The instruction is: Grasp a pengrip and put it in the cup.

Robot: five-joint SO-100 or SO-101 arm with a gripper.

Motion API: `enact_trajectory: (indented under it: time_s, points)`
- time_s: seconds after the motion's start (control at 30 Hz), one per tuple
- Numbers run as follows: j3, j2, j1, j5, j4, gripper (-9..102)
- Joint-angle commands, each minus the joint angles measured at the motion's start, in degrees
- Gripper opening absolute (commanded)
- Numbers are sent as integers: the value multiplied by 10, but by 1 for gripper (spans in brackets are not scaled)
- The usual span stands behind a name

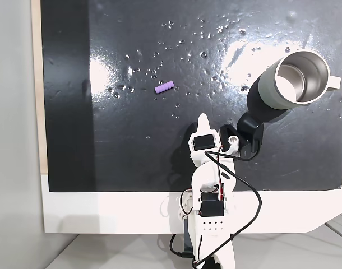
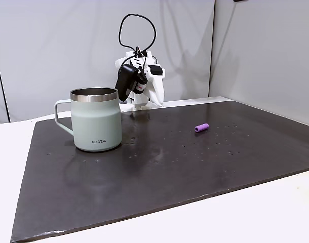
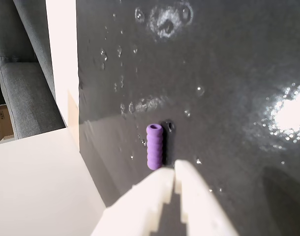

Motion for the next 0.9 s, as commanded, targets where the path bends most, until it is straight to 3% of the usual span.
enact_trajectory:
  time_s: [0.0, 0.67, 0.87]
  points:
    - [-2, 7, 12, 69, -2, 0]
    - [-50, 2, 16, 60, -6, 0]
    - [-187, -185, 12, 58, -27, 0]
